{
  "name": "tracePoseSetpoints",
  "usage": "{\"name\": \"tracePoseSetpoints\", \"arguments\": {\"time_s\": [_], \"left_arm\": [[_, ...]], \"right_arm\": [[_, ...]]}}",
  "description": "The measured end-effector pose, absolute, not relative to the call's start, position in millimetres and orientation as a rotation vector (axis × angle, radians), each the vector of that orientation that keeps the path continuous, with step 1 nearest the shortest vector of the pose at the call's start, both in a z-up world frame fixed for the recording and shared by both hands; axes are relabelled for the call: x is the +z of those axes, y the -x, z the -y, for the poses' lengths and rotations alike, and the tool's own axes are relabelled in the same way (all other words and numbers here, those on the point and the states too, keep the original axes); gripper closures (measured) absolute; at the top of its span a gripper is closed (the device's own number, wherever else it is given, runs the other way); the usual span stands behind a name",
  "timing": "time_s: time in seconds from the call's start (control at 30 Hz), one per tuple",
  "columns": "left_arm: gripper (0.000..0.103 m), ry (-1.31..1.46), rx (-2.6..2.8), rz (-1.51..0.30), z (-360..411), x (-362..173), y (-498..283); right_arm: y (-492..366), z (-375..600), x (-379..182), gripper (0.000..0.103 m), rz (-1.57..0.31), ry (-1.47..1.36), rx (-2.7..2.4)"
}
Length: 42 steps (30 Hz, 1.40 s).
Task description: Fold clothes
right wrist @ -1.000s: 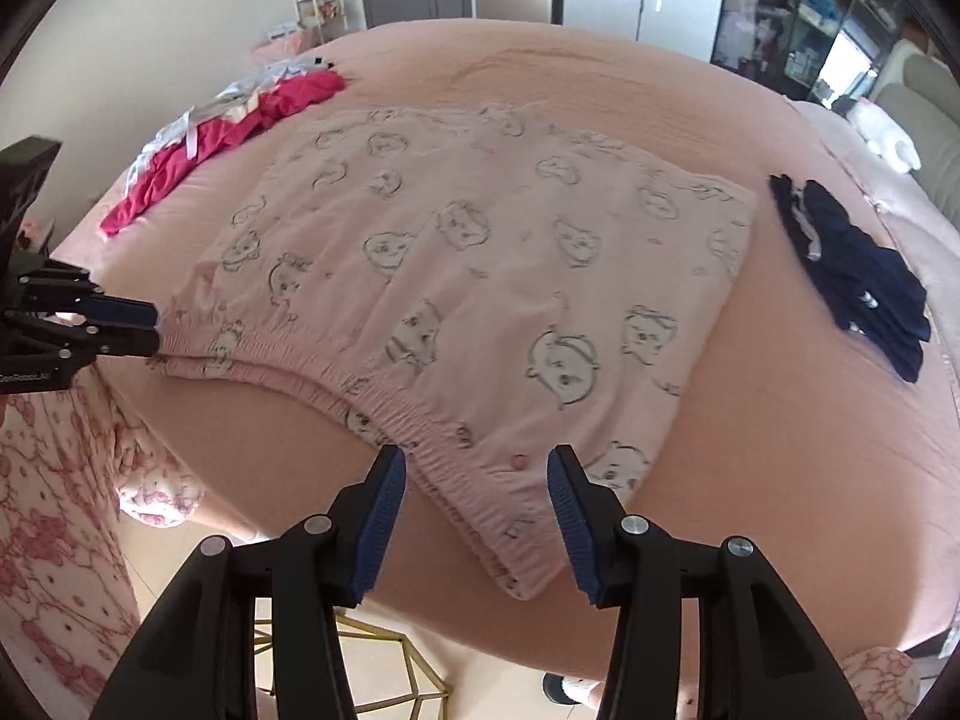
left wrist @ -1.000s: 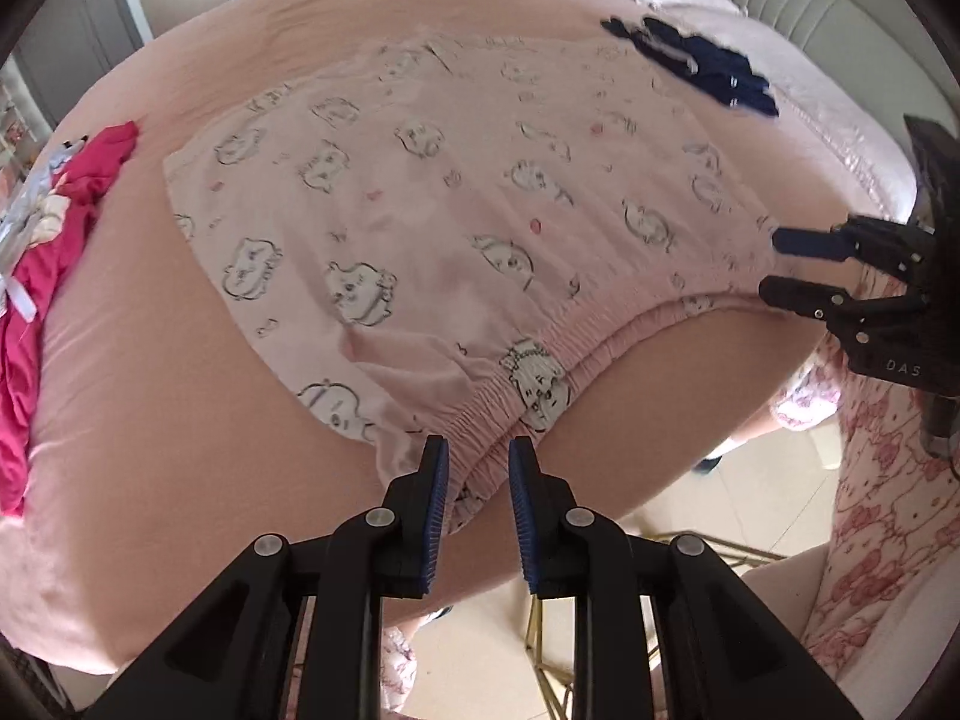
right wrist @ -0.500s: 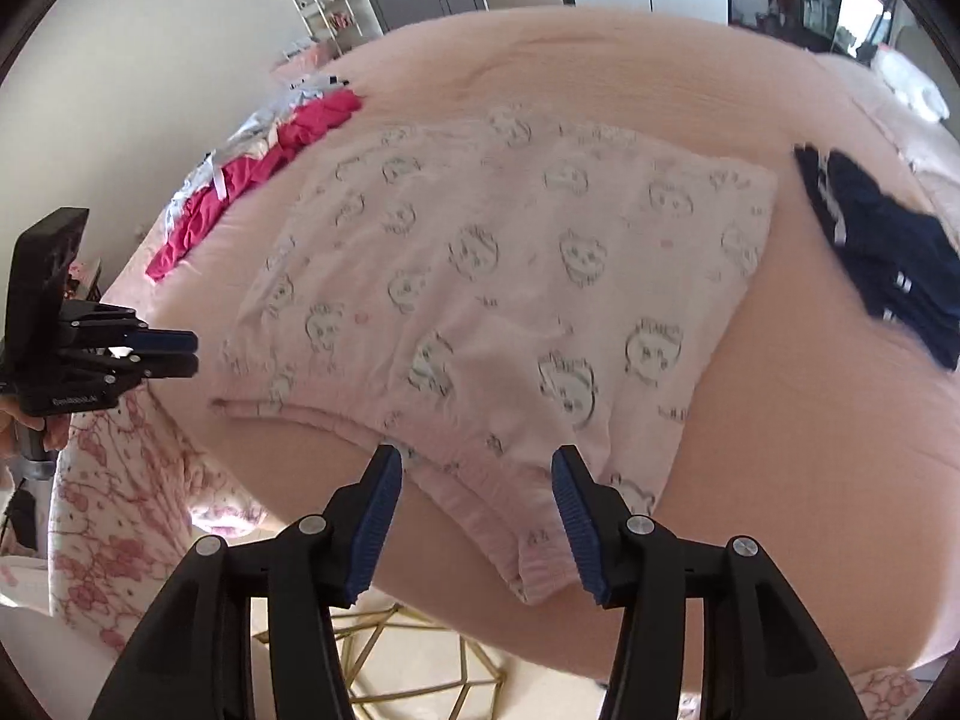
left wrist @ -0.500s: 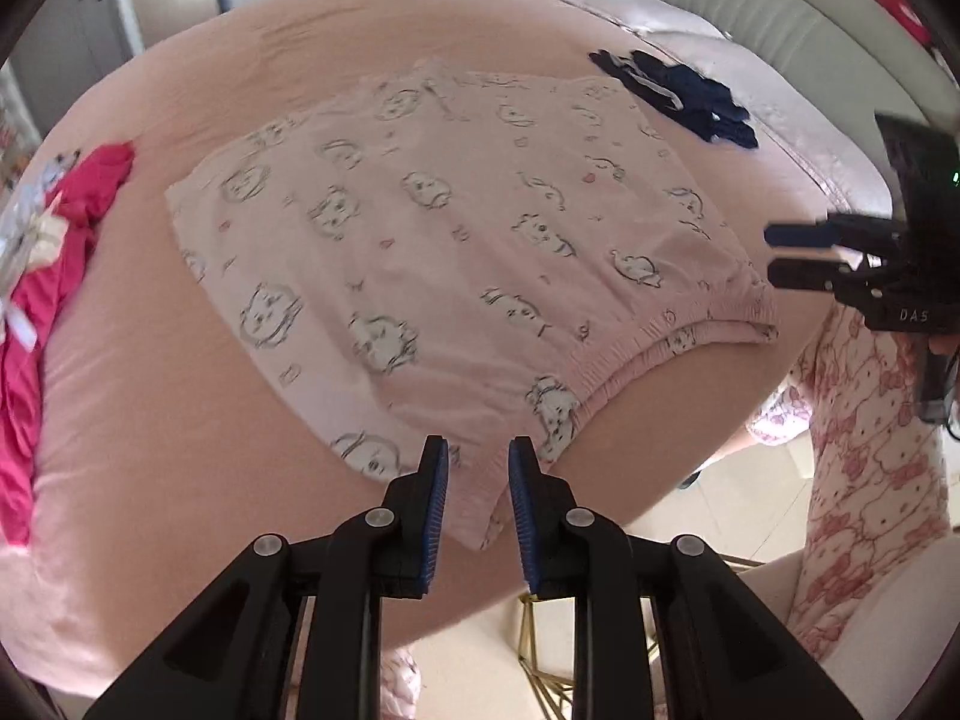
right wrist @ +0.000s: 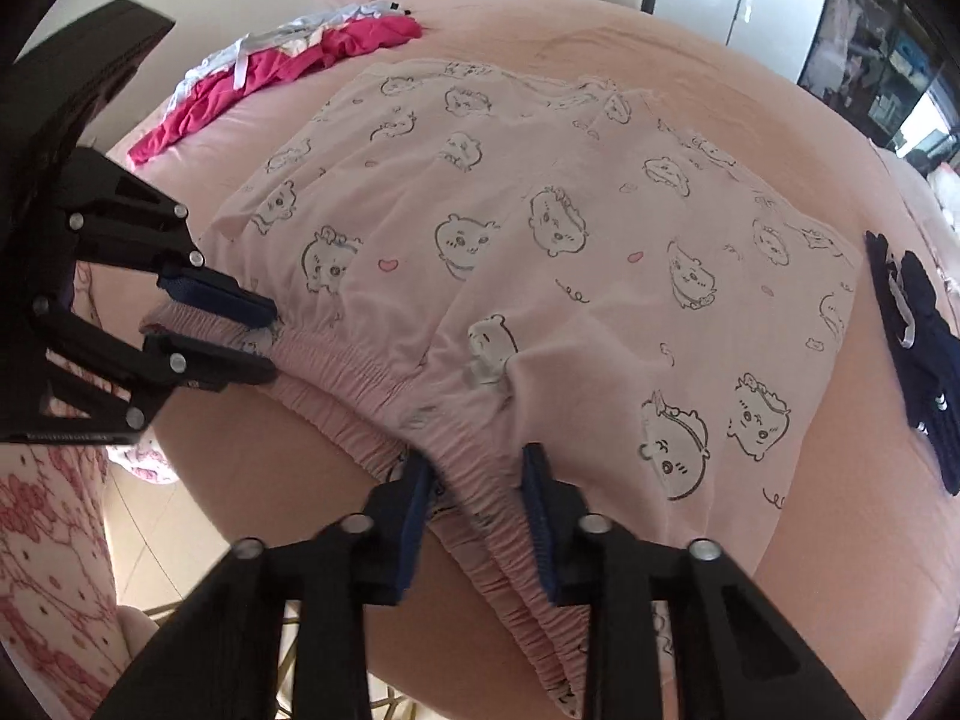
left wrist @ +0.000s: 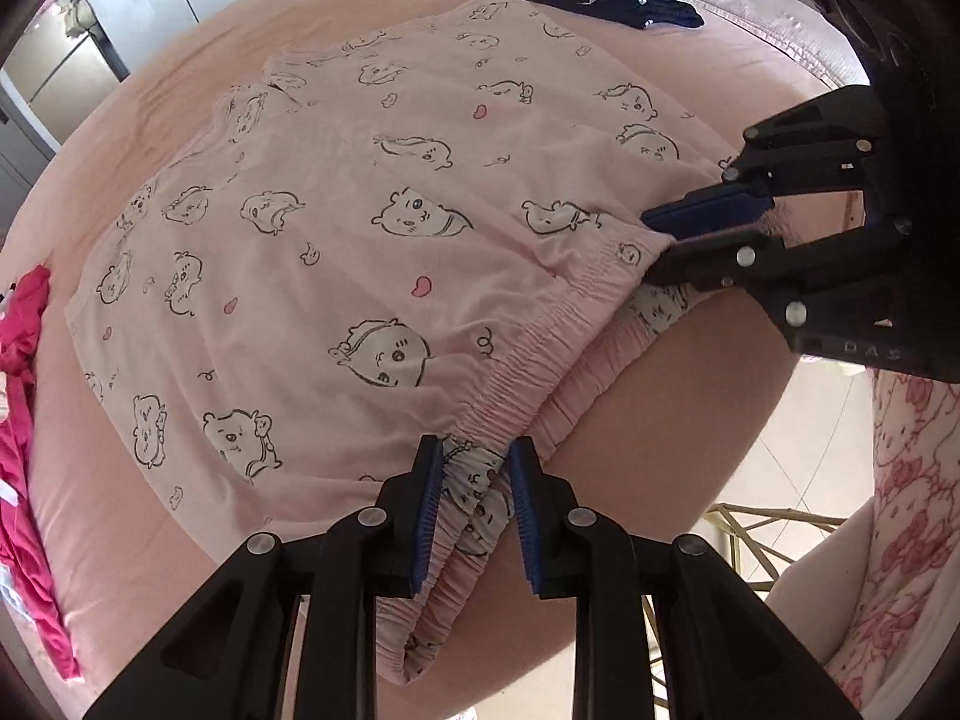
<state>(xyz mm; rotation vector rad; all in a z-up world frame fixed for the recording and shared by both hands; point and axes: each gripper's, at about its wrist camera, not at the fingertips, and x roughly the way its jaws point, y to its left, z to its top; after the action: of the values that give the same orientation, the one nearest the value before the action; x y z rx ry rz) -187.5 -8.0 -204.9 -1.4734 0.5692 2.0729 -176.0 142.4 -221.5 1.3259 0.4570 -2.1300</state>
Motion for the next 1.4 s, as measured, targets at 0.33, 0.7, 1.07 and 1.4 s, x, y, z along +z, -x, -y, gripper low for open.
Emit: {"name": "tracePoseSetpoints", "arguments": {"time_s": [0.33, 0.7, 1.07, 1.4], "left_arm": [[0.102, 1.424, 2.068, -0.419, 22, -182, 174], [0.098, 1.374, 2.130, -0.430, 15, -187, 169], [0.062, 1.337, 2.124, -0.458, -17, -195, 179], [0.097, 1.430, 2.290, -0.303, 25, -199, 199]], "right_arm": [[162, -144, -197, 0.097, -0.369, -1.258, -2.117], [162, -142, -217, 0.097, -0.459, -1.276, -2.160], [193, -161, -196, 0.097, -0.091, -1.299, -2.182], [184, -156, -210, 0.097, -0.254, -1.336, -2.203]]}}
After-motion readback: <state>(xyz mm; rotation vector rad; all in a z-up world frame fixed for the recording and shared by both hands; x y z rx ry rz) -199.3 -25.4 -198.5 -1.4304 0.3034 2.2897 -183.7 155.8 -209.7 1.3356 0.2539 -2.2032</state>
